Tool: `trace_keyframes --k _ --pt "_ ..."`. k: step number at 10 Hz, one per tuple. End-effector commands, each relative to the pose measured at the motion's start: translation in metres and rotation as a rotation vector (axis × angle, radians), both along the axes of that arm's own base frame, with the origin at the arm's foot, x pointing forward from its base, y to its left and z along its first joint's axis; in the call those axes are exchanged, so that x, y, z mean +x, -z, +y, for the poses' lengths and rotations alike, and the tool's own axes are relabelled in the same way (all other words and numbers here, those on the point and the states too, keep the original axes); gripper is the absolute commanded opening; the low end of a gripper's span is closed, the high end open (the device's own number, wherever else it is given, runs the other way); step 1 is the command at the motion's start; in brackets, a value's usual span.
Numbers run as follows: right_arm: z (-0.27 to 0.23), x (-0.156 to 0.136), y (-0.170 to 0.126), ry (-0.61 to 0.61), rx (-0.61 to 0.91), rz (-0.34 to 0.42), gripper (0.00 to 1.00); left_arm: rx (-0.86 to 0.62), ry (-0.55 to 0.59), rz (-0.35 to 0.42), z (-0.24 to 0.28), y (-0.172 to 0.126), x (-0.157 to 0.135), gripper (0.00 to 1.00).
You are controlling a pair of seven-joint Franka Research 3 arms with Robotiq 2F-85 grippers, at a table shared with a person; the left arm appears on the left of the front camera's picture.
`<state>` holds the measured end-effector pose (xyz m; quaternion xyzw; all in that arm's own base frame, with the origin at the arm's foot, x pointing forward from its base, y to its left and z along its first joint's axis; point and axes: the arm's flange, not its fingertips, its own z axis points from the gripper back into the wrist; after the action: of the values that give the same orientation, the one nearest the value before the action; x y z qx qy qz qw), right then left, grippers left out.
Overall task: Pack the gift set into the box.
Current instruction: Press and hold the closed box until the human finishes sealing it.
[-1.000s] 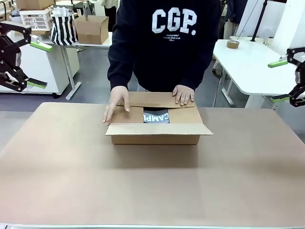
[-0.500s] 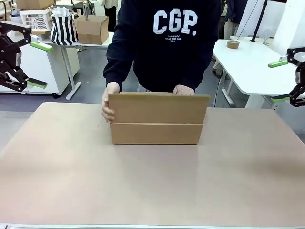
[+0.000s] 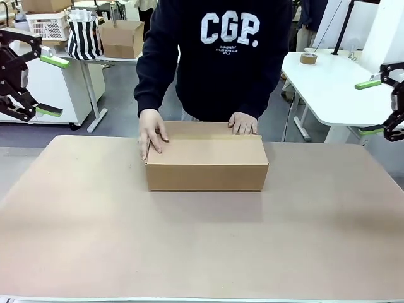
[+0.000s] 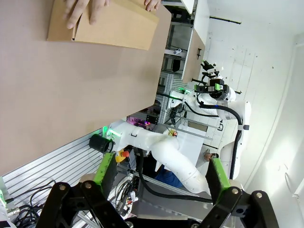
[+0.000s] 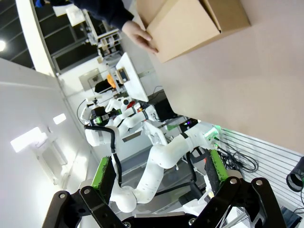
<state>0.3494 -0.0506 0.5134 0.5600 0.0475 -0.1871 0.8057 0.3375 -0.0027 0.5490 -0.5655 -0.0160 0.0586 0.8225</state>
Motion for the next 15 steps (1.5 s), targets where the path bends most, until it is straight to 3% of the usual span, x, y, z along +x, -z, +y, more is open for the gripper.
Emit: trace_keyframes --k 1,15 --pt "-0.0017 -0.0002 -0.0027 -0.009 -0.002 0.003 1.0 -0.015 0.001 0.002 -0.0004 -0.0039 0.0006 1.0" --pt "-0.0017 -0.0002 -0.0027 -0.009 -0.002 0.003 1.0 -0.015 0.001 0.002 -0.0004 -0.0039 0.0006 1.0"
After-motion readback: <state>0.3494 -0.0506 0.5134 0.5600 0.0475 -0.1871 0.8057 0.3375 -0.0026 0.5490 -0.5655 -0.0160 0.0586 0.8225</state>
